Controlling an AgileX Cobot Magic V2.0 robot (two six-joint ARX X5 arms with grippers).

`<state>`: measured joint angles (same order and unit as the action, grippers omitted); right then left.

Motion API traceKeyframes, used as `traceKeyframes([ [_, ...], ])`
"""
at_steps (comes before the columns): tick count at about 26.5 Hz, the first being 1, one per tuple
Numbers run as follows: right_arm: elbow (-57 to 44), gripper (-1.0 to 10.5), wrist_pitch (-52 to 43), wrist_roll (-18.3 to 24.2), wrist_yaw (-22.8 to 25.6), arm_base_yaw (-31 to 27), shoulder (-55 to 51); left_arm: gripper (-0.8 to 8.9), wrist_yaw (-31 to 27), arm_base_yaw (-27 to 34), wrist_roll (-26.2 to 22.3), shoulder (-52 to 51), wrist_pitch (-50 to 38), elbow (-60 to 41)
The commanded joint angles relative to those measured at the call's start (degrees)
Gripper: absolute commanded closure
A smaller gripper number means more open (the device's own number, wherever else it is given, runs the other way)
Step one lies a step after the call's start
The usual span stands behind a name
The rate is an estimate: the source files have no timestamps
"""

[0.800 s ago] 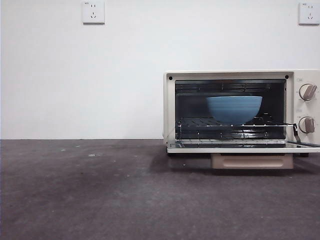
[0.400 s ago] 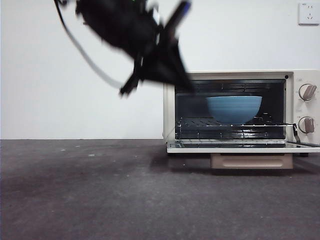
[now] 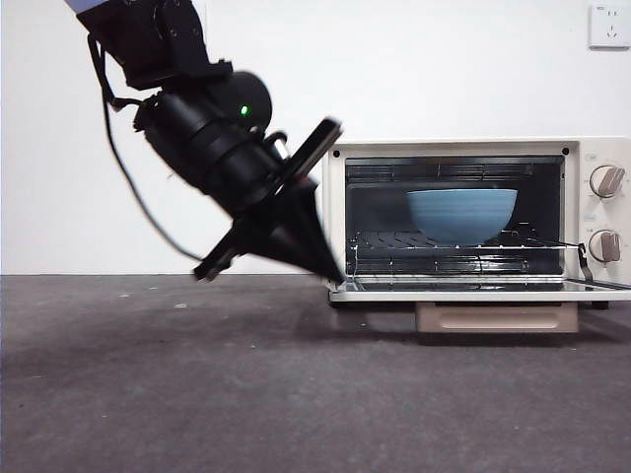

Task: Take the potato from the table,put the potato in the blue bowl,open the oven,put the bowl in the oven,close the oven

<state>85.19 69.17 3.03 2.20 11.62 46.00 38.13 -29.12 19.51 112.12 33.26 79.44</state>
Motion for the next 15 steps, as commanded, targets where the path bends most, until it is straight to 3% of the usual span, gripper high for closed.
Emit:
traceKeyframes([
  [1,-1.51,9.6,-2.47,0.37,-0.17,0.04,-0.20,8.22,-0.02,1.57,-2.60,2.16,1.40,-0.28],
  [15,-1.90,9.6,-5.01,-0.04,-2.19,0.04,-0.17,8.21,3.72,3.87,6.99,6.84,-5.27,-0.28],
])
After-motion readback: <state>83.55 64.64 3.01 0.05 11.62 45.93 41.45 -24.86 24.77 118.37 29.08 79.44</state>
